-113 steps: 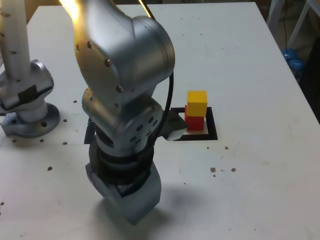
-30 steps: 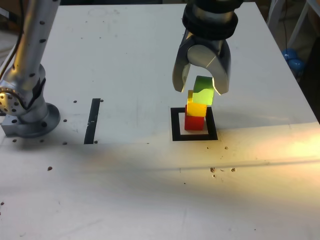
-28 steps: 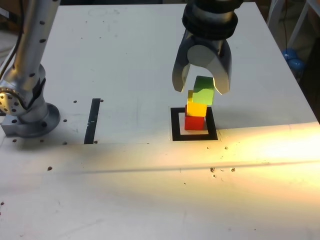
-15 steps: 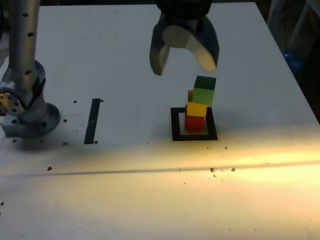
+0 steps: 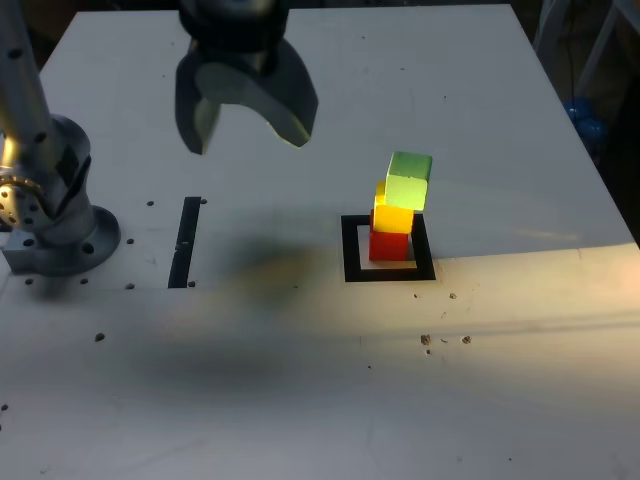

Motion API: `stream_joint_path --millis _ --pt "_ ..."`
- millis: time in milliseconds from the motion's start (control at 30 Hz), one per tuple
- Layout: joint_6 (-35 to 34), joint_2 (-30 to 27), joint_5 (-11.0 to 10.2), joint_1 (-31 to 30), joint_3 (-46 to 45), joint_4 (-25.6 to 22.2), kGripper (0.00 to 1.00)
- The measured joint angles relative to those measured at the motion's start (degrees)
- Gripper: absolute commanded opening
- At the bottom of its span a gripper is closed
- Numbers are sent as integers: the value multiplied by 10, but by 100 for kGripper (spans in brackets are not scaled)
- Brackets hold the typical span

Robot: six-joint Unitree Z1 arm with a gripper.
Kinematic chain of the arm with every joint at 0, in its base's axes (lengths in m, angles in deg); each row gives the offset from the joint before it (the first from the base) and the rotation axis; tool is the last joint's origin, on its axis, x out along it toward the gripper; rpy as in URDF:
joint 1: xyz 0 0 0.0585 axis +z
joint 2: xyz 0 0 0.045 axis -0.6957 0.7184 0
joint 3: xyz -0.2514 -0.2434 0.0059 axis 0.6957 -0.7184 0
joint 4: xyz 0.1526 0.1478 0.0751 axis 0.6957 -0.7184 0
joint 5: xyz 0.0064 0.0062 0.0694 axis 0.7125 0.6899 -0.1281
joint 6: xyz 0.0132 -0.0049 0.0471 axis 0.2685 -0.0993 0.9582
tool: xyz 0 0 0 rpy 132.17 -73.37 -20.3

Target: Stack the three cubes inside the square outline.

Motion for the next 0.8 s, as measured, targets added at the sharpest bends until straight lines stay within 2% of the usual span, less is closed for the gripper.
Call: stream_joint_path --millis 233,433,600,800 --pt "-12 -28 14 0 -138 92 100" --pt "-17 -28 25 0 -254 166 100" --pt "-18 -18 31 0 -275 195 100" --pt "-20 -18 33 0 -282 201 100"
